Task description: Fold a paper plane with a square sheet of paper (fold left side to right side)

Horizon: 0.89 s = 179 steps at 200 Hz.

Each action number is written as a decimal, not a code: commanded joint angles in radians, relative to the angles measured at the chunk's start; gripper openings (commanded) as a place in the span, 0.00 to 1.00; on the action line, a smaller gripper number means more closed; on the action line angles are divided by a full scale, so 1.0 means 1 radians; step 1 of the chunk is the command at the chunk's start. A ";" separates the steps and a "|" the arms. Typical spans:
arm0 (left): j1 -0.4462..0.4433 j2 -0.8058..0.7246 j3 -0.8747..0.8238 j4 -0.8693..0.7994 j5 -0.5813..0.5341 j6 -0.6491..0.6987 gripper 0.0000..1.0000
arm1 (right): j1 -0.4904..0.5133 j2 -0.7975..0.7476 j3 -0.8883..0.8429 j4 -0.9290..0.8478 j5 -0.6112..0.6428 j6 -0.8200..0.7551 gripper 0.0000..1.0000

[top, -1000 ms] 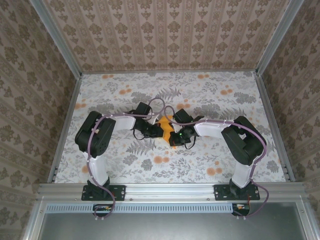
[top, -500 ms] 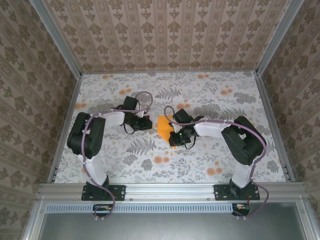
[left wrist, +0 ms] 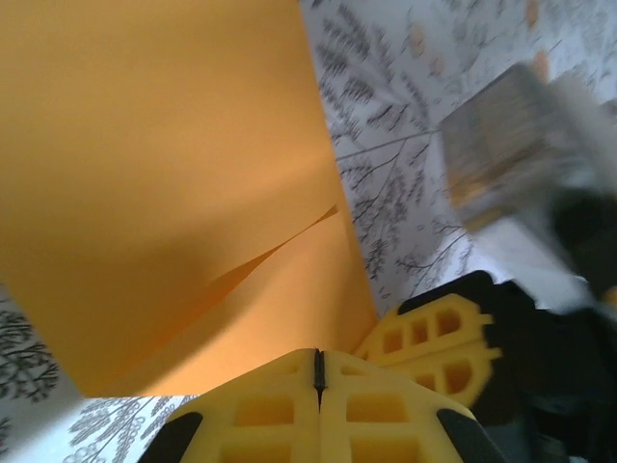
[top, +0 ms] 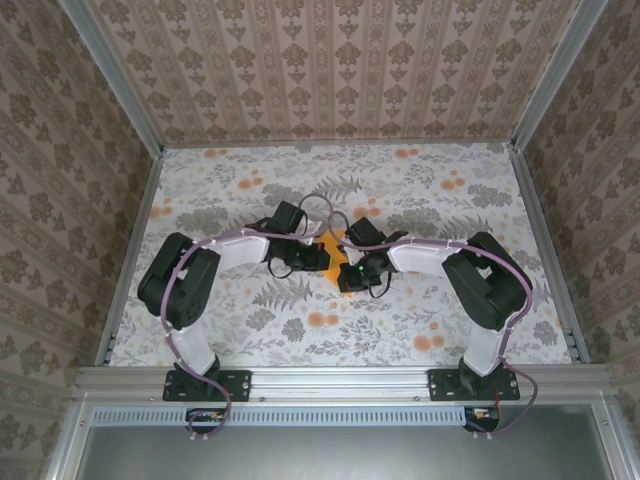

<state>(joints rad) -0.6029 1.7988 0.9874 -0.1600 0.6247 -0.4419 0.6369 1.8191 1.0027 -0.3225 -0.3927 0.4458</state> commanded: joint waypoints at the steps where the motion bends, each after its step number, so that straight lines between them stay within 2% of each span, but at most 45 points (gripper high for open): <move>1: -0.007 0.050 0.032 0.007 0.012 -0.016 0.01 | 0.007 0.055 -0.018 -0.127 0.041 -0.005 0.00; 86: -0.007 0.150 0.072 -0.102 -0.102 0.027 0.01 | 0.006 0.032 -0.019 -0.166 0.031 -0.007 0.00; 179: 0.008 0.164 0.070 -0.105 -0.126 0.042 0.00 | 0.006 -0.067 -0.105 -0.204 0.041 0.017 0.00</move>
<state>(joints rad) -0.6079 1.9121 1.0595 -0.2237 0.6056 -0.4328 0.6369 1.7752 0.9592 -0.3515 -0.3916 0.4492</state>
